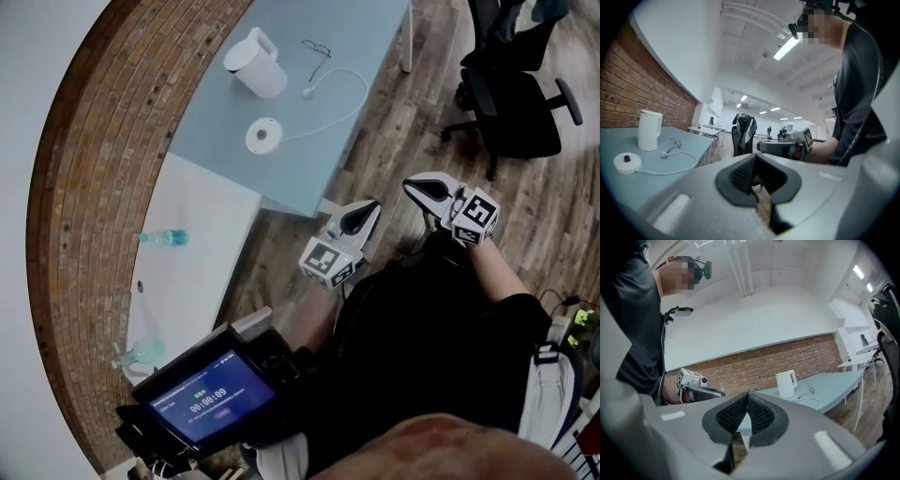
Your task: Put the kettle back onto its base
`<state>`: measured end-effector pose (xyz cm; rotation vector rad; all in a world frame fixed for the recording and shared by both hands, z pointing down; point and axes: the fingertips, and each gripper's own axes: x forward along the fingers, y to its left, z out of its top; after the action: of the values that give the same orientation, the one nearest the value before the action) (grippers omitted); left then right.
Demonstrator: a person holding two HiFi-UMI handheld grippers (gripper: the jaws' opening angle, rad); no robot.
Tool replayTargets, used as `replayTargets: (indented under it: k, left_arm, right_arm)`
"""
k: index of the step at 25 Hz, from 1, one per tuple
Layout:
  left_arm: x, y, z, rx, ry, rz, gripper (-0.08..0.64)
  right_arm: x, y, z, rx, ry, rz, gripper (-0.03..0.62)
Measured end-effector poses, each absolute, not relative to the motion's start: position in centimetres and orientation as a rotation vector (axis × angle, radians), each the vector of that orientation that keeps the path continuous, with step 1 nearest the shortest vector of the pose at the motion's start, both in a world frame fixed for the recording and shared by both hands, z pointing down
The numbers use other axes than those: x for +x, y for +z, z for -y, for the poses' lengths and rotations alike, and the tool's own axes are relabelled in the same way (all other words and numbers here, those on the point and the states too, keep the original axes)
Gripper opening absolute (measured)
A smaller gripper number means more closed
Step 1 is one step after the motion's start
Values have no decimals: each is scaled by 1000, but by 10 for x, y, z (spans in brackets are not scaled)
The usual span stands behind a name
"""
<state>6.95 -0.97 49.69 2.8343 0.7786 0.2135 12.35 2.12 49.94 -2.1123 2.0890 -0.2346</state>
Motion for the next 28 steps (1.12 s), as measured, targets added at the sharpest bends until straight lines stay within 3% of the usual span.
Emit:
replayTargets:
  k: [13, 28]
  left_arm:
    - [204, 476, 15, 2861, 184, -561, 3]
    - [303, 470, -17, 2919, 201, -488, 3]
  right_arm:
    - [268, 479, -18, -1987, -224, -2280, 6]
    - [362, 520, -69, -1939, -342, -2295, 6]
